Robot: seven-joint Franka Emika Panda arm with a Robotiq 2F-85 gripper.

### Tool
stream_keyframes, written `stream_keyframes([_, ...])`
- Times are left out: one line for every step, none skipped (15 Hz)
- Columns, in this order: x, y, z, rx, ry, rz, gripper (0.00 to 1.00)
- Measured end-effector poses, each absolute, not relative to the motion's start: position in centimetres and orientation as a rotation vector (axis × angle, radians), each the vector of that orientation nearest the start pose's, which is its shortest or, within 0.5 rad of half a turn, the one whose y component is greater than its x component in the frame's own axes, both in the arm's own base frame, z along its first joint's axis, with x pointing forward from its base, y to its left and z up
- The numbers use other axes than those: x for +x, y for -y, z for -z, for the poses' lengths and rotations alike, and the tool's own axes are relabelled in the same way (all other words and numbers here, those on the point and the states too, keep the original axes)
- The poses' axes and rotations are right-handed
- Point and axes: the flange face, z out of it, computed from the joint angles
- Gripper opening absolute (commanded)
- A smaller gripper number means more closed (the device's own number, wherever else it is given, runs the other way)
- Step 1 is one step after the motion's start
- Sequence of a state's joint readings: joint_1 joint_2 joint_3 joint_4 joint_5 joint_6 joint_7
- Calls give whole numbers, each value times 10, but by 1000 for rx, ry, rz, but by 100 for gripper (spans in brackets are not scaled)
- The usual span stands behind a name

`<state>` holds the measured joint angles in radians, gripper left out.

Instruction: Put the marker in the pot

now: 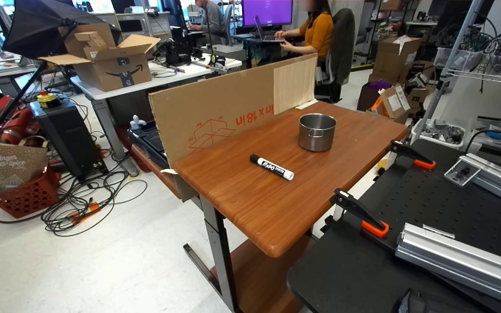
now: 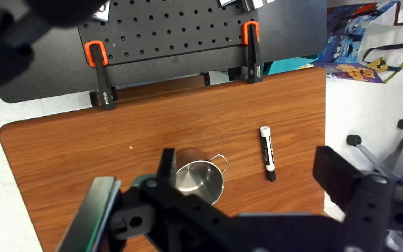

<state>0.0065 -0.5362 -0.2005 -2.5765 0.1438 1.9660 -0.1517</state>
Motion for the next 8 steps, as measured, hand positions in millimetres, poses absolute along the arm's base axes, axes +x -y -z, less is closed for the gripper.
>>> stream_keyframes([365, 62, -431, -2896, -104, -70, 100])
stream_keyframes([365, 62, -431, -2896, -104, -70, 100])
stream_keyframes([365, 62, -431, -2896, -104, -70, 100])
stream_keyframes([365, 62, -431, -2896, -104, -70, 100])
stream_keyframes([365, 62, -431, -2896, -104, -70, 100])
stream_keyframes([365, 62, -431, -2897, -103, -70, 100])
stream_keyframes([365, 60, -430, -2899, -99, -74, 100])
stream_keyframes([364, 57, -428, -2902, -92, -81, 100])
